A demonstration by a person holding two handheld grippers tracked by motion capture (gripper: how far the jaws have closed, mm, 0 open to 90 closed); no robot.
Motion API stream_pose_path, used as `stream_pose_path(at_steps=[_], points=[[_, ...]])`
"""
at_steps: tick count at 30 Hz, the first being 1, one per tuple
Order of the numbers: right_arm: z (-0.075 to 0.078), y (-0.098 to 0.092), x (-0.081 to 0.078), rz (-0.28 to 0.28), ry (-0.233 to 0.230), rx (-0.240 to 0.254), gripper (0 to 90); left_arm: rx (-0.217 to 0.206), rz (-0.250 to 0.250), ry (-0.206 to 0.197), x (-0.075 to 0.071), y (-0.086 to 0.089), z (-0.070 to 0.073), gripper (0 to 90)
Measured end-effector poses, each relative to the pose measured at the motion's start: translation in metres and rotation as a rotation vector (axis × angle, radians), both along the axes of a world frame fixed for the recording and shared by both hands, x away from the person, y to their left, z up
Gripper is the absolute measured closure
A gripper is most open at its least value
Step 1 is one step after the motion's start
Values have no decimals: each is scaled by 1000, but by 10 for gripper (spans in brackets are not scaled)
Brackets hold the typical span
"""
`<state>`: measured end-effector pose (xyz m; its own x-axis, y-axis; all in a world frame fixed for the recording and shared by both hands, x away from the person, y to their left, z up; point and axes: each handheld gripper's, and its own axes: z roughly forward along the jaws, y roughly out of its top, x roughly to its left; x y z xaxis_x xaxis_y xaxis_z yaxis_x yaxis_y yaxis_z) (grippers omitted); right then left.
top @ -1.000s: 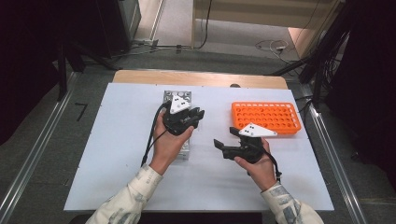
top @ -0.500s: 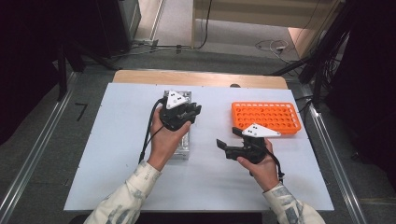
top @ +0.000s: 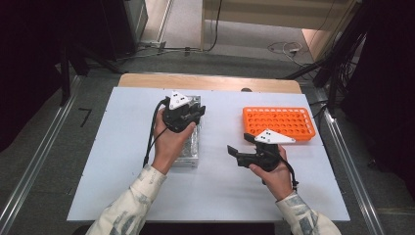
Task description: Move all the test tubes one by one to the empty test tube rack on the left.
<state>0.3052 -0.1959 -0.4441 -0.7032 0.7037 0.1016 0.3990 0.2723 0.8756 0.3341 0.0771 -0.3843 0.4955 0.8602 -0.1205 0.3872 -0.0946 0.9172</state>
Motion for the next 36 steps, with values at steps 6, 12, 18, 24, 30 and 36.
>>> stream_pose_path(at_steps=[6,12,18,24,30,36], points=[[0,0,0,-2,1,-1,187,6,15,1,2,5,0,760],[0,0,0,-1,2,-1,188,15,32,0,3,9,-1,760],[0,0,0,0,2,-2,188,18,45,2,4,12,-2,760],[0,0,0,-2,3,-3,187,27,54,3,5,14,-6,760],[-1,0,0,-1,1,-5,188,36,57,5,6,13,-9,760],[-1,0,0,-3,3,-8,191,36,66,16,7,13,-14,760]])
